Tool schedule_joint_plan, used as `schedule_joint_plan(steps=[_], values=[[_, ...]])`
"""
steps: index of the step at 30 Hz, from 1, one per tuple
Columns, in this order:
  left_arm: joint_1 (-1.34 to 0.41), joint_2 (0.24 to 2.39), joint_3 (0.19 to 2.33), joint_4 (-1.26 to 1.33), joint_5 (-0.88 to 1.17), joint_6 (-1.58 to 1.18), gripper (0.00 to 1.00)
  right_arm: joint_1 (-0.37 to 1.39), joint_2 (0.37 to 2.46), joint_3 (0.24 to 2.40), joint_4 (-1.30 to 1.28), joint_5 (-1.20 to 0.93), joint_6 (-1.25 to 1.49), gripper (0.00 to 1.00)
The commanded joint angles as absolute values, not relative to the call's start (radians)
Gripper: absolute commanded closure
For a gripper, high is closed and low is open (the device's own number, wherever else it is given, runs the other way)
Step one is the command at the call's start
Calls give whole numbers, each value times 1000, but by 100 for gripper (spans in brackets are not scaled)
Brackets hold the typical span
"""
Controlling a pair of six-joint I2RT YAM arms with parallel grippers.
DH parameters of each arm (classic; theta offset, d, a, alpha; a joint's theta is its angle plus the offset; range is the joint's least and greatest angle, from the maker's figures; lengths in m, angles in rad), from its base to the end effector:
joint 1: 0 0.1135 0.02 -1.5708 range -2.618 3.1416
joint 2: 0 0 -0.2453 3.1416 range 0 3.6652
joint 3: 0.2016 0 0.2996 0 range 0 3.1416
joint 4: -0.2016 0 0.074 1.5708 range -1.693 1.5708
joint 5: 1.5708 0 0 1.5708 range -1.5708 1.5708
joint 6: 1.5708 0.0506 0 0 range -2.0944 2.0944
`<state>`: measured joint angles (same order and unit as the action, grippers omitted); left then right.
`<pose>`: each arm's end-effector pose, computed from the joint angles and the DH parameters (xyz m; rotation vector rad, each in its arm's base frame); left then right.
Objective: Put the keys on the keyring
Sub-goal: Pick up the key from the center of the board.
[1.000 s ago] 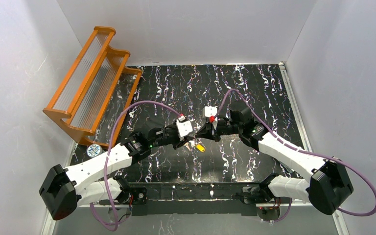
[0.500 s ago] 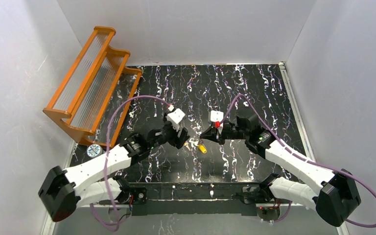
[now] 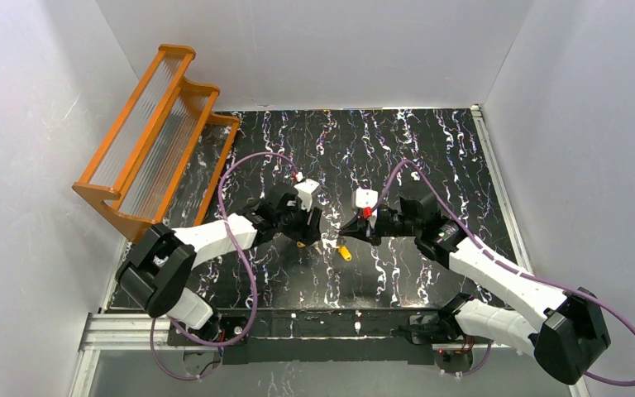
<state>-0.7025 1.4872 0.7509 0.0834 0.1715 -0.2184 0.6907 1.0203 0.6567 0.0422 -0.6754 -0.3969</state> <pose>0.2659 -0.2364 0.1300 0.6465 2.2107 -0.6825 0.2073 0.2123 0.2384 -1.3548 1.3376 0.8359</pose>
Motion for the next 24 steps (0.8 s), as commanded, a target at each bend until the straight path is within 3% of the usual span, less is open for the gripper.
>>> schedule_joint_plan(steps=[1, 7, 10, 24], values=[[-637, 1488, 770, 129, 368, -138, 46, 695, 986, 669, 40, -676, -410, 99], [-552, 1555, 772, 150, 636, -25, 47, 696, 976, 664, 34, -672, -413, 99], [-524, 1619, 791, 161, 744, 19, 52, 695, 977, 664, 33, -674, -413, 99], [-485, 1799, 905, 6, 833, 161, 59, 695, 977, 673, 26, -678, -419, 99]])
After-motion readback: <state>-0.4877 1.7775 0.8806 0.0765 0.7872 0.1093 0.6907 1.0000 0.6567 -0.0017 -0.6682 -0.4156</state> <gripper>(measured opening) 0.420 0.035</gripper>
